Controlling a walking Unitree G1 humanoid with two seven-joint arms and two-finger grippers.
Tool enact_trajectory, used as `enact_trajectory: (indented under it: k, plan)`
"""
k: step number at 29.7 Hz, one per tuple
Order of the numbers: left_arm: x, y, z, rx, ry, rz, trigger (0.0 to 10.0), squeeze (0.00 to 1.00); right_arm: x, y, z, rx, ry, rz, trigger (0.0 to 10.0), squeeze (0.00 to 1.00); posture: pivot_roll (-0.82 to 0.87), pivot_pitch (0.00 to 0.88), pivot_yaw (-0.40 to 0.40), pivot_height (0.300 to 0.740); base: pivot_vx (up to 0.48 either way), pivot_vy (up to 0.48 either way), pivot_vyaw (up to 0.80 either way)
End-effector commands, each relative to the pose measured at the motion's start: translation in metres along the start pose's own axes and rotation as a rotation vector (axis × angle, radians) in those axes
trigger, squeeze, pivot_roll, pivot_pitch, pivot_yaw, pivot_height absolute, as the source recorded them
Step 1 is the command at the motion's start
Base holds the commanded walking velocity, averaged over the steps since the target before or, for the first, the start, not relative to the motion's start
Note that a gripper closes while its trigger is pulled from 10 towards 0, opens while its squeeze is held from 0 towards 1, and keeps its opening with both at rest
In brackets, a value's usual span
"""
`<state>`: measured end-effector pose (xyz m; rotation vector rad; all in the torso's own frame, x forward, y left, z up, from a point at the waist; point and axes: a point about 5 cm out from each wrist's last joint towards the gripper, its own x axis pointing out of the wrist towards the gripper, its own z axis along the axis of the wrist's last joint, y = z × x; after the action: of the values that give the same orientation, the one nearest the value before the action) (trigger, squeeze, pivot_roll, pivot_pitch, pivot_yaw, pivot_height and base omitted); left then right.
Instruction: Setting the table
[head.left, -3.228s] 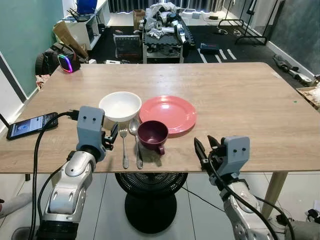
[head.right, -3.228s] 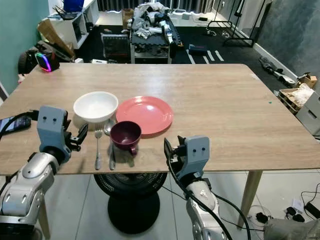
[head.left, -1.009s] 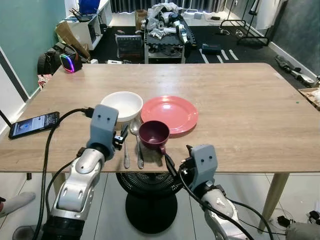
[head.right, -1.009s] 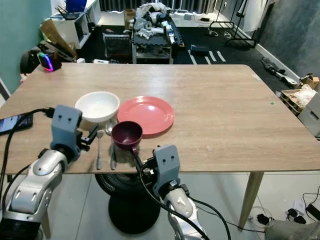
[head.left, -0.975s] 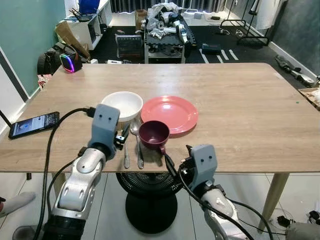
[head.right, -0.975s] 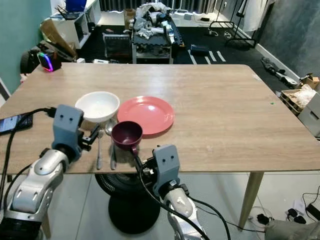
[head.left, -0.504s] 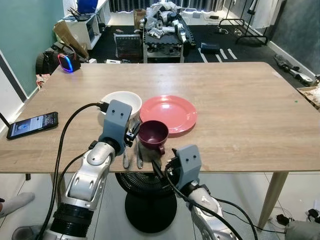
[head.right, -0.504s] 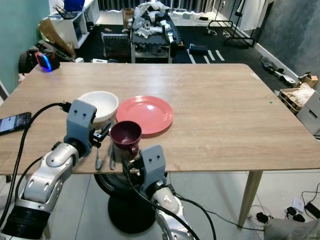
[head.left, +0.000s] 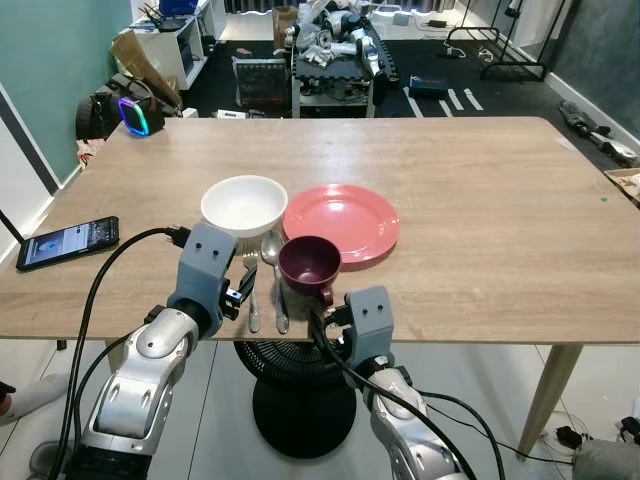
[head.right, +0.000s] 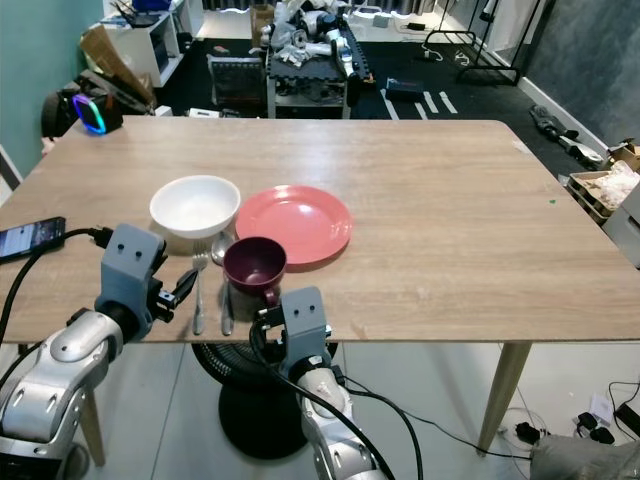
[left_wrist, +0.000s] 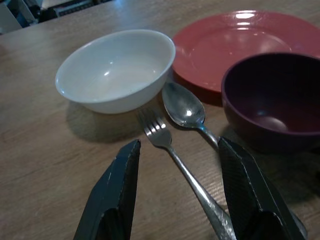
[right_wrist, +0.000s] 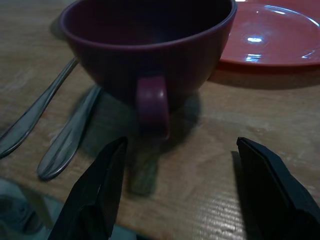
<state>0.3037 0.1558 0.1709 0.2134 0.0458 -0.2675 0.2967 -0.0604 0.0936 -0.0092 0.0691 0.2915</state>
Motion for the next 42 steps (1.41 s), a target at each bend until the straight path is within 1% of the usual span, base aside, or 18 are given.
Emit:
enact_trajectory:
  k: [1,2,4,5,12,13,14,15,16,20,21,22,23,24,31,37,38,42]
  plan:
    - [-0.005,0.002,-0.005,-0.005,0.026,0.005,10.0,0.0,0.004,0.013,0.009,0.087,-0.042,-0.011,8.1,0.0,0.07,0.072,0.078,0.74,0.0,0.0,0.0]
    - [-0.005,0.002,-0.005,-0.005,0.026,0.005,10.0,0.0,0.004,0.013,0.009,0.087,-0.042,-0.011,8.1,0.0,0.07,0.072,0.078,0.74,0.0,0.0,0.0]
    - [-0.006,0.002,-0.006,-0.005,0.029,0.005,10.0,0.0,0.004,0.011,0.013,0.09,-0.065,-0.013,9.0,0.0,0.07,0.072,0.078,0.74,0.0,0.0,0.0]
    - [-0.006,0.002,-0.006,-0.006,0.031,0.003,10.0,0.0,0.003,0.01,0.018,0.092,-0.085,-0.004,10.0,0.0,0.06,0.072,0.08,0.74,0.0,0.0,0.0]
    - [-0.004,-0.001,-0.005,-0.011,0.038,-0.01,10.0,0.0,-0.004,0.006,0.036,0.128,-0.146,0.015,10.0,0.0,0.04,0.073,0.087,0.74,0.0,0.0,0.0]
    - [-0.004,-0.001,-0.005,-0.012,0.039,-0.011,10.0,0.0,-0.004,0.006,0.036,0.123,-0.149,0.009,9.1,0.0,0.04,0.072,0.088,0.74,0.0,0.0,0.0]
    - [-0.003,-0.002,-0.006,-0.012,0.039,-0.014,10.0,0.0,-0.003,0.006,0.035,0.105,-0.144,0.004,1.6,0.0,0.04,0.071,0.09,0.74,0.0,0.0,0.0]
    - [-0.003,-0.002,-0.006,-0.012,0.039,-0.014,10.0,0.0,-0.003,0.006,0.035,0.105,-0.144,0.004,1.6,0.0,0.04,0.071,0.09,0.74,0.0,0.0,0.0]
    - [-0.003,-0.003,-0.005,-0.013,0.04,-0.016,10.0,0.0,-0.002,0.006,0.033,0.093,-0.14,0.006,0.0,0.0,0.04,0.07,0.09,0.74,0.0,0.0,0.0]
    - [-0.003,-0.004,-0.005,-0.015,0.04,-0.019,10.0,0.0,-0.002,0.009,0.03,0.083,-0.128,0.026,0.0,0.0,0.04,0.069,0.091,0.74,0.0,0.0,0.0]
    - [-0.003,-0.004,-0.005,-0.014,0.04,-0.02,10.0,0.0,-0.002,0.012,0.028,0.08,-0.123,0.048,1.9,0.0,0.04,0.069,0.091,0.74,0.0,0.0,0.0]
    - [-0.003,-0.004,-0.005,-0.015,0.04,-0.02,10.0,0.0,-0.003,0.016,0.027,0.069,-0.117,0.077,7.3,0.0,0.04,0.068,0.091,0.74,0.0,0.0,0.0]
    - [-0.003,-0.004,-0.004,-0.016,0.04,-0.02,10.0,0.0,-0.004,0.019,0.026,0.061,-0.113,0.096,7.3,0.0,0.04,0.068,0.091,0.74,0.0,0.0,0.0]
    - [-0.003,-0.004,-0.004,-0.015,0.041,-0.02,10.0,0.0,-0.005,0.021,0.025,0.059,-0.11,0.115,10.0,0.0,0.05,0.068,0.092,0.74,0.0,0.0,0.0]
    - [-0.004,-0.003,-0.005,-0.014,0.045,-0.016,10.0,0.0,-0.006,0.026,0.023,0.078,-0.117,0.156,10.0,0.0,0.05,0.065,0.091,0.74,0.0,0.0,0.0]
    - [-0.004,-0.004,-0.006,-0.015,0.045,-0.017,10.0,0.0,-0.007,0.013,0.03,0.13,-0.156,0.13,10.0,0.0,0.05,0.061,0.089,0.74,0.0,0.0,0.0]
    - [-0.004,-0.004,-0.006,-0.016,0.045,-0.019,10.0,0.0,-0.007,0.011,0.031,0.128,-0.157,0.126,10.0,1.0,0.04,0.06,0.089,0.74,0.0,0.0,0.0]
    - [-0.003,-0.007,-0.006,-0.018,0.044,-0.024,10.0,0.0,-0.007,0.009,0.03,0.115,-0.156,0.128,10.0,1.0,0.04,0.058,0.089,0.74,0.0,0.0,0.0]
